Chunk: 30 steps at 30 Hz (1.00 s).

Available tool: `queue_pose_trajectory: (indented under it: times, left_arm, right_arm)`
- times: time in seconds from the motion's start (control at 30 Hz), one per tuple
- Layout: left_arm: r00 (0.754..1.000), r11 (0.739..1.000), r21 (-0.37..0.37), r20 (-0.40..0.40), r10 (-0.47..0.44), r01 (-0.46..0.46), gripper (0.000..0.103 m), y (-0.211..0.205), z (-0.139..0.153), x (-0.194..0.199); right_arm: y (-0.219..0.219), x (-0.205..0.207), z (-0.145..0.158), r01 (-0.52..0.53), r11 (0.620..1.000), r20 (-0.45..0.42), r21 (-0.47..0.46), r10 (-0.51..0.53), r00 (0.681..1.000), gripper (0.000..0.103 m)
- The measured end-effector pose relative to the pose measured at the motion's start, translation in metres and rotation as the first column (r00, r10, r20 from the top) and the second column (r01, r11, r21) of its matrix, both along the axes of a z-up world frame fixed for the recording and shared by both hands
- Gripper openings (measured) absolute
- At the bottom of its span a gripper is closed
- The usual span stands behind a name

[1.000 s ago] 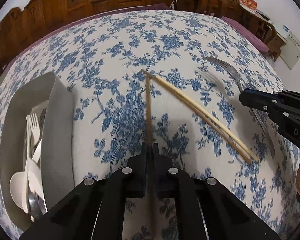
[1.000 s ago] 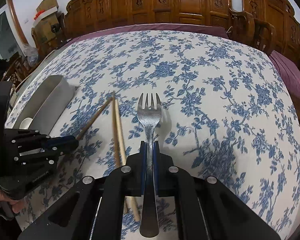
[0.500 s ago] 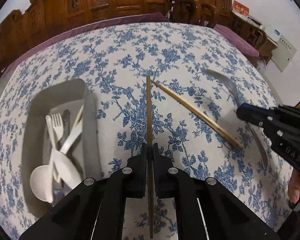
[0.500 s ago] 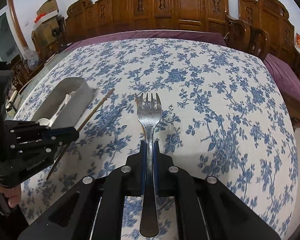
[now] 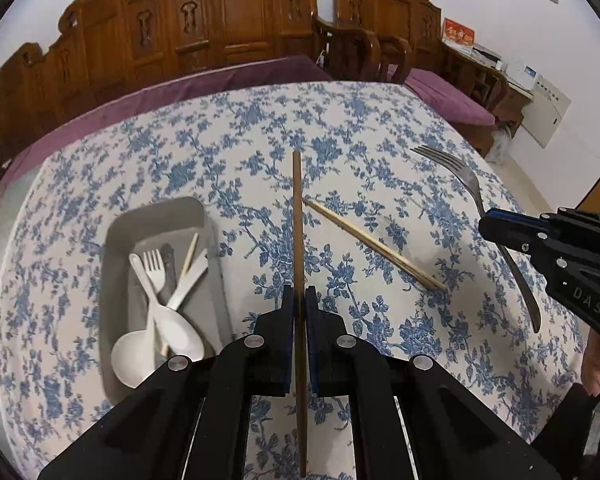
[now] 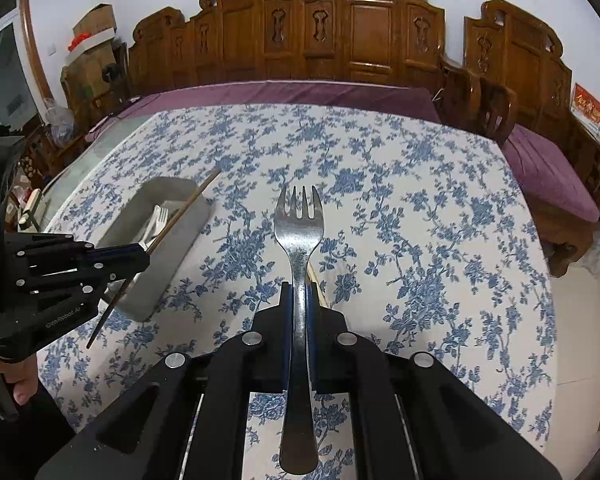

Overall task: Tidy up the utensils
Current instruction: 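Carry the chopstick over the grey tray with the left gripper while the right carries the fork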

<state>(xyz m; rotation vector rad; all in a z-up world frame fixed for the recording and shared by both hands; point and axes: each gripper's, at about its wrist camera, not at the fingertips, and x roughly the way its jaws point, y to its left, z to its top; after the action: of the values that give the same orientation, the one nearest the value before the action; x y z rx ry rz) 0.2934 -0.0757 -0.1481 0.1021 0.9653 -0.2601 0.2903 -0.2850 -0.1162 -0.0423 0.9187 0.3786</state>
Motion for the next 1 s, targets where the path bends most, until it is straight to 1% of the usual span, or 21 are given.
queue_pose_trajectory:
  times: [0.27, 0.4, 0.43, 0.6, 0.83, 1.0]
  left_arm:
    - [0.999, 1.0, 0.005, 0.033, -0.006, 0.006, 0.005, 0.005, 0.028, -0.013]
    - [0.999, 1.0, 0.0, 0.039, -0.005, 0.005, 0.005, 0.007, 0.042, -0.015]
    - [0.999, 1.0, -0.001, 0.04, -0.007, 0.007, 0.005, 0.007, 0.043, -0.016]
    - [0.999, 1.0, -0.011, 0.041, -0.012, 0.012, 0.005, 0.009, 0.056, -0.017]
    - [0.999, 1.0, -0.022, 0.041, -0.012, 0.013, 0.005, 0.019, 0.06, -0.012]
    - [1.0, 1.0, -0.02, 0.018, -0.012, 0.013, 0.005, 0.029, 0.046, -0.001]
  right_arm:
    - [-0.003, -0.01, 0.034, 0.016, 1.0, 0.027, -0.011, -0.016, 1.0, 0.008]
    - [-0.002, -0.014, 0.051, 0.015, 1.0, 0.029, -0.021, -0.014, 0.999, 0.008]
    - [-0.002, -0.014, 0.053, 0.024, 0.999, 0.028, -0.037, -0.023, 0.999, 0.008]
    - [0.0, -0.014, 0.07, 0.022, 0.999, 0.029, -0.039, -0.021, 0.999, 0.008]
    - [0.008, -0.009, 0.074, 0.016, 0.999, 0.02, -0.047, -0.015, 1.0, 0.008]
    - [0.016, -0.002, 0.065, 0.003, 0.999, 0.007, -0.044, -0.002, 1.0, 0.008]
